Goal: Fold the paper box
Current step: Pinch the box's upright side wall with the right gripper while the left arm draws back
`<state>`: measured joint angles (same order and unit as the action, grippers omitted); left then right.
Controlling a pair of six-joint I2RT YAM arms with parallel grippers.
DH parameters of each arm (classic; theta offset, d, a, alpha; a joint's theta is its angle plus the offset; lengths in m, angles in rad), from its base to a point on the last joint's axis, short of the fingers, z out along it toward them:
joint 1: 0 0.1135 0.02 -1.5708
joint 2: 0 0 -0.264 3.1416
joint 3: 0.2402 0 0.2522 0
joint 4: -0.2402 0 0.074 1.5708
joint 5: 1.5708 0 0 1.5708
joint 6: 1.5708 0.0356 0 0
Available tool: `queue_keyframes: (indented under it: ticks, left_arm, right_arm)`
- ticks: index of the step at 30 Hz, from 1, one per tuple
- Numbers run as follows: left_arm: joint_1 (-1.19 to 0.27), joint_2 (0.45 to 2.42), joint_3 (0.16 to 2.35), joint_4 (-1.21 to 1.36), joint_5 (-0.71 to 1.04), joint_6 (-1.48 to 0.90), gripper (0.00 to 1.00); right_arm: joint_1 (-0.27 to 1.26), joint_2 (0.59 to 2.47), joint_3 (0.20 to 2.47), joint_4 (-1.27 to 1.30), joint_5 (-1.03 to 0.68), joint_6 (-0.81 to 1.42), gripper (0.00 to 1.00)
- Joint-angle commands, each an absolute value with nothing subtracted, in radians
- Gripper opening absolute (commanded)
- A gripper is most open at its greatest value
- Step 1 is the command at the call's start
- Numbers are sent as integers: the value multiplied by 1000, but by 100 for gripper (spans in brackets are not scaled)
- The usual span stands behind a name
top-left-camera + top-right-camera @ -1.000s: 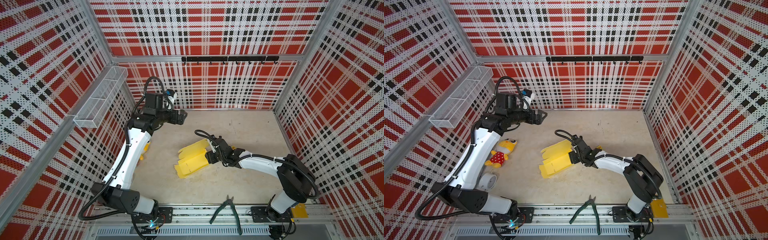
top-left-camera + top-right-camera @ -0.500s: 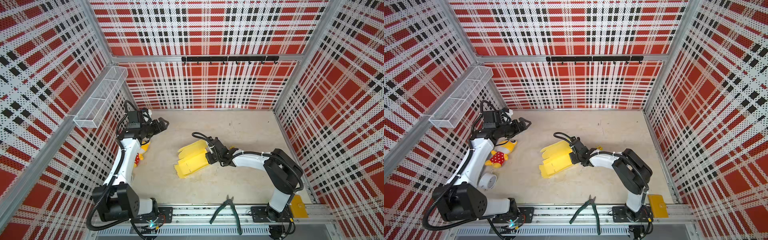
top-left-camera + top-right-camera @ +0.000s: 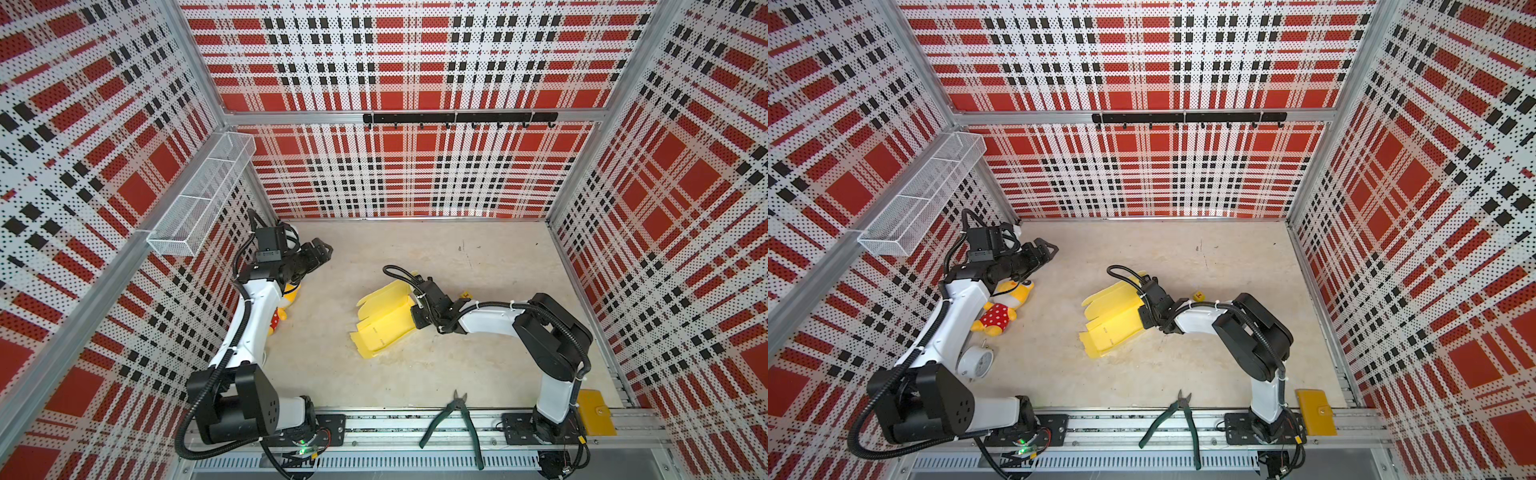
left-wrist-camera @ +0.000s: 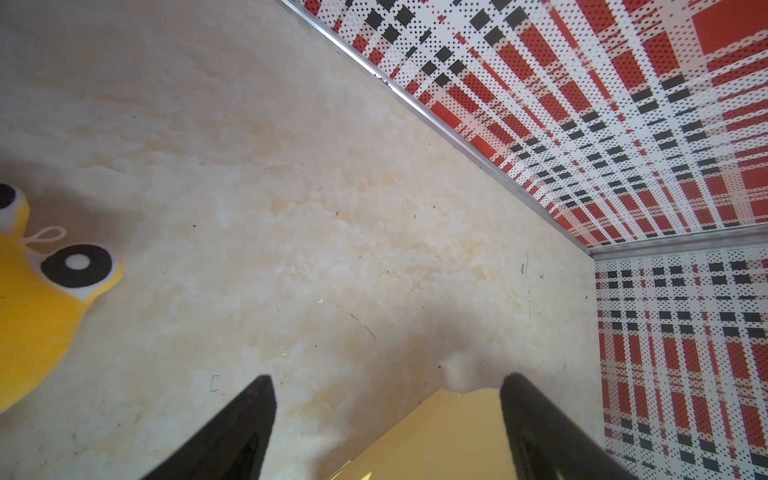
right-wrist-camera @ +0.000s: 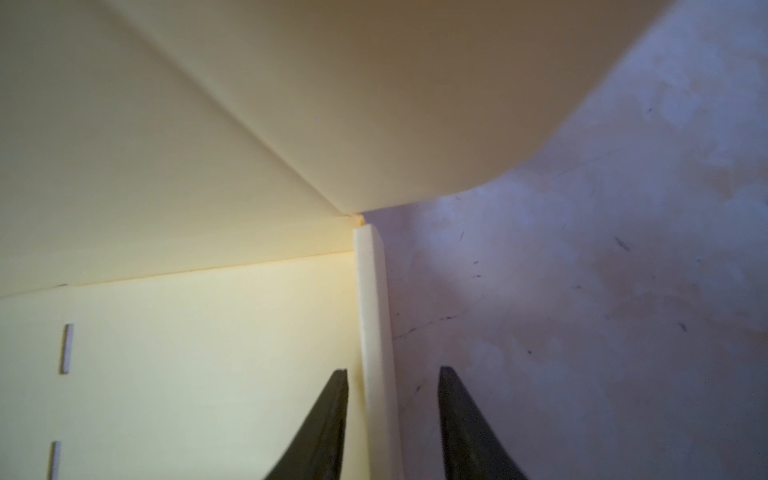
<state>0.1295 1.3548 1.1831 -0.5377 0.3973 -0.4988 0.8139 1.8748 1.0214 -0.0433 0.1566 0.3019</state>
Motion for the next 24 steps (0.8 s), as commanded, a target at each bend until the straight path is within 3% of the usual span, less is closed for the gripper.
queue_keyframes:
  ticks: [1, 5, 7, 15, 21, 24]
  left_arm:
    - [135, 1347, 1170, -502, 379, -527, 87]
    - [135, 1345, 1170, -505, 370, -514, 86]
    - [135, 1345, 1167, -506, 362, -513, 86]
    - [110, 1352, 1171, -450, 480, -515, 78]
    - [3, 1386, 1177, -361, 637, -528, 76]
    - [-40, 1398, 1163, -345, 656, -547, 62]
  right_arm:
    - [810, 1900, 1031, 0, 176, 300, 29]
    - [802, 1882, 1023, 1, 189, 286, 11]
    - [793, 1862, 1012, -4, 206, 280, 8]
    - [703, 1604, 887, -51, 290, 314, 4]
    - [663, 1420, 783, -49, 389, 395, 0]
    - [662, 1409, 784, -81, 393, 421, 0]
